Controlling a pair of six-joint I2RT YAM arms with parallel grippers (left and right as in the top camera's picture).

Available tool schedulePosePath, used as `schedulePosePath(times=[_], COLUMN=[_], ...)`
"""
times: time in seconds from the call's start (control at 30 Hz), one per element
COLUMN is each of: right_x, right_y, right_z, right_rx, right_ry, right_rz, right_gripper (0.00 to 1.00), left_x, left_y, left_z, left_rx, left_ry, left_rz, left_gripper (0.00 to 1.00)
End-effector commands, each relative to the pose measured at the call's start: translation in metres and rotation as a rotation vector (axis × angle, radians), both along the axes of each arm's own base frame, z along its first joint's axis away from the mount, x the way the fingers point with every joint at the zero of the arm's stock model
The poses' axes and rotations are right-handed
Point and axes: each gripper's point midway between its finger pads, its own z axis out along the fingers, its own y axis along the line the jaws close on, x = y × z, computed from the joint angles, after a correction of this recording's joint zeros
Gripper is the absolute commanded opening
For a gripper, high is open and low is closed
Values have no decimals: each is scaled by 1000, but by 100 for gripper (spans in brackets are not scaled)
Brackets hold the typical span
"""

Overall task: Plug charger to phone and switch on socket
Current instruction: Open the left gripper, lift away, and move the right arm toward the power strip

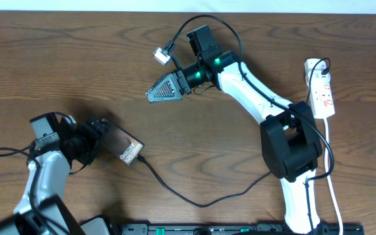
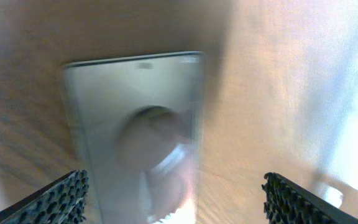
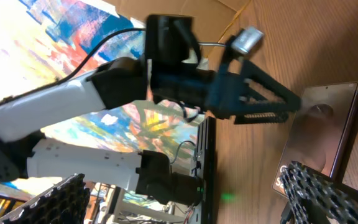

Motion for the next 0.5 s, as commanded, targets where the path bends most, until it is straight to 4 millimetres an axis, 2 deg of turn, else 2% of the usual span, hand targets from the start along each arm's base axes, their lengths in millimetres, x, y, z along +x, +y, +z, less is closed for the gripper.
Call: schedulePosePath(times=[0.0,0.13,0.23,0.33,0.47], right_x=[1,10,17,33,47], right_y=[3,5,4,0,-17], right_z=[4,-13,-29,-49,-55], right_rx=[-5,-103,-196,-329,-453], right_ry=[-32,-41,-46,-29,-36], right_rz=[-9,-75,-133,-232,-322], right_gripper=[99,99,99,99,99], left_x=[10,18,15,8,3], left_y=[-18,-39,-52,-60,-62], left_z=[44,105,149,177,196], left_rx=[-54,-89,-82,-67,-41], left_ry=[-184,-442,-621,-717,-780], left_rz=[-90,-214,-303,-339,-347], left_gripper=[90,91,91,91,92])
